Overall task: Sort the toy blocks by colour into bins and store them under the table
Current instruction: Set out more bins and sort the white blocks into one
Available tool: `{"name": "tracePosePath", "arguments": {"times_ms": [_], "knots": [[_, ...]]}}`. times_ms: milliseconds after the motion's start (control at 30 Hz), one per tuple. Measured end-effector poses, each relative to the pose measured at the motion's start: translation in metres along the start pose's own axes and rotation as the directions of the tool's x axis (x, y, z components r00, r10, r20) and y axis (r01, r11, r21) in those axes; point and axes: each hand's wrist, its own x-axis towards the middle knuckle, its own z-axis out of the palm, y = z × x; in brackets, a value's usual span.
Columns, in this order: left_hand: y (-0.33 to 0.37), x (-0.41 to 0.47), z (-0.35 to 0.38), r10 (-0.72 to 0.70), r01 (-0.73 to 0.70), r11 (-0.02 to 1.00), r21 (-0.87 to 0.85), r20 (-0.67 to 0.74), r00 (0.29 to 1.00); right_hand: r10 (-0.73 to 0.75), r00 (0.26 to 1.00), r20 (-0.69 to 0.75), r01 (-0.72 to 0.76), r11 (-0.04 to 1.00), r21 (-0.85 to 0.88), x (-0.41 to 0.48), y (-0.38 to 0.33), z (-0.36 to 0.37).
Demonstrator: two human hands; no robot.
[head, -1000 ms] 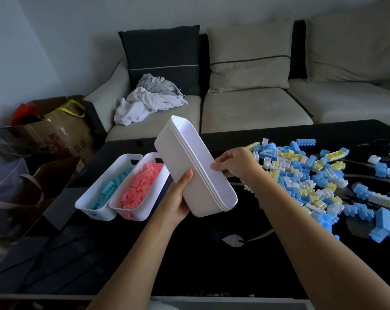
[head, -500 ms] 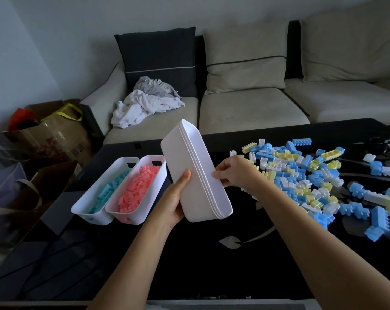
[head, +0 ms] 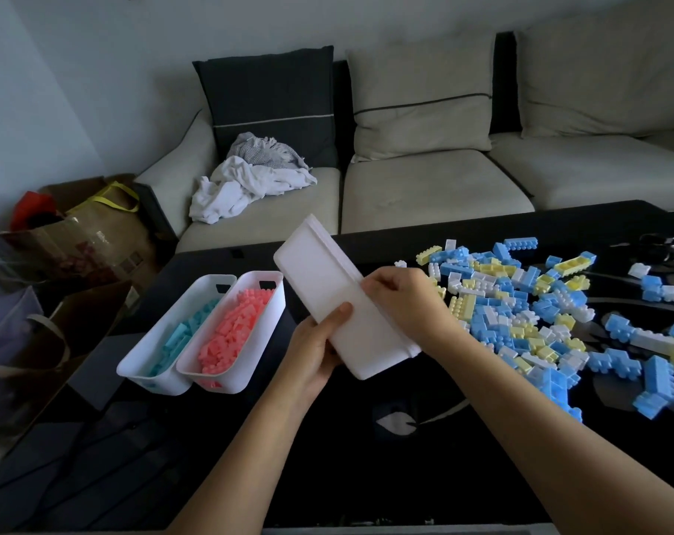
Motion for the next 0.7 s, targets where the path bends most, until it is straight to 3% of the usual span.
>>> {"name": "tracePosePath", "arguments": {"times_ms": [133, 267, 467, 567, 700], "knots": [[0.000, 0.003, 0.014, -0.043, 0.043, 0.998, -0.046, -0.005, 0.999, 0.014, 0.990, -0.137, -0.024, 0.997, -0.077, 0.004, 0.005, -0.006], [0.001, 0.002, 0.019, -0.035, 0.035, 0.998, -0.043, -0.013, 0.999, -0.057, 0.989, -0.133, 0.033, 0.984, -0.177, 0.007, 0.004, -0.011], [0.004, -0.003, 0.025, -0.014, 0.013, 1.000, -0.015, -0.056, 0.998, -0.009, 0.993, -0.120, -0.013, 0.983, -0.183, 0.006, 0.007, -0.012], [0.002, -0.003, 0.024, 0.047, -0.043, 0.998, 0.046, -0.103, 0.994, 0.018, 0.980, -0.199, -0.047, 0.988, -0.144, 0.000, 0.010, -0.006], [-0.001, -0.001, 0.015, 0.265, -0.226, 0.946, 0.234, -0.150, 0.953, -0.128, 0.988, -0.089, 0.112, 0.980, -0.164, -0.012, 0.010, -0.001]]}}
